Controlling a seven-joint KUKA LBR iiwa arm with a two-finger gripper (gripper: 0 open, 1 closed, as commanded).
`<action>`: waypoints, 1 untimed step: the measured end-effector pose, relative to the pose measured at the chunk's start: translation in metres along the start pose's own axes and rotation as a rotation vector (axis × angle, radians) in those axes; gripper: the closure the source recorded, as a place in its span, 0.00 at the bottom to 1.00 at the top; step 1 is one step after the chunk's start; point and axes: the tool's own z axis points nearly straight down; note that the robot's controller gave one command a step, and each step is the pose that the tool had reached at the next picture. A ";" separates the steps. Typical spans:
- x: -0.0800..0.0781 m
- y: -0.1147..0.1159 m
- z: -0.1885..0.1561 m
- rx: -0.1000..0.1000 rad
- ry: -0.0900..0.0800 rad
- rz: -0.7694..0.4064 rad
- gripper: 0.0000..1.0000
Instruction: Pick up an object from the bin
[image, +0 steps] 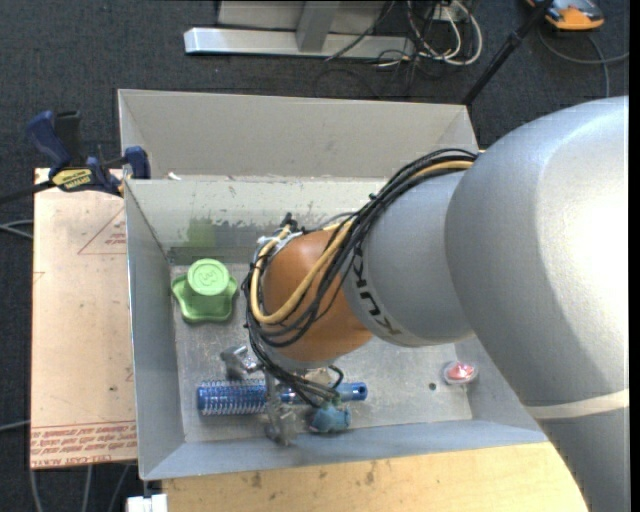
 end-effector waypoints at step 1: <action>0.000 0.000 -0.003 0.000 0.001 0.001 1.00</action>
Offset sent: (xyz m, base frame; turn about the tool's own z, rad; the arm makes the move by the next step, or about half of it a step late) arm 0.0000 0.0000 0.0000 0.0000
